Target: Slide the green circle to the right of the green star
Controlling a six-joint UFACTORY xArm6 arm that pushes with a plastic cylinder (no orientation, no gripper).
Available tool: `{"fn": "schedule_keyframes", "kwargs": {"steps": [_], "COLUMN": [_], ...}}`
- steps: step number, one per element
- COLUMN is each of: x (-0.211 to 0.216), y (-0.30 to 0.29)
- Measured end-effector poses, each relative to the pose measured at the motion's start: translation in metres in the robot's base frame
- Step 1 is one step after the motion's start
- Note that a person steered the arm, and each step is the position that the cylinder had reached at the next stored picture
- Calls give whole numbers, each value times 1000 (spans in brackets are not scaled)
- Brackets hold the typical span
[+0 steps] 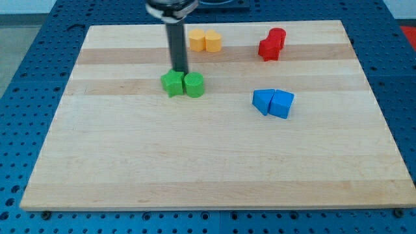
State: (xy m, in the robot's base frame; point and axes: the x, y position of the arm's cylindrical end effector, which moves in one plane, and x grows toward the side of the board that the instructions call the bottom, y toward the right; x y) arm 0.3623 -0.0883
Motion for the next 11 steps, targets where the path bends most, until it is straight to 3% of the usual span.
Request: {"fn": "schedule_keyframes", "kwargs": {"steps": [2, 4, 7, 9, 11], "x": [39, -17, 40, -12, 20], "y": [-9, 11, 14, 24, 27]}}
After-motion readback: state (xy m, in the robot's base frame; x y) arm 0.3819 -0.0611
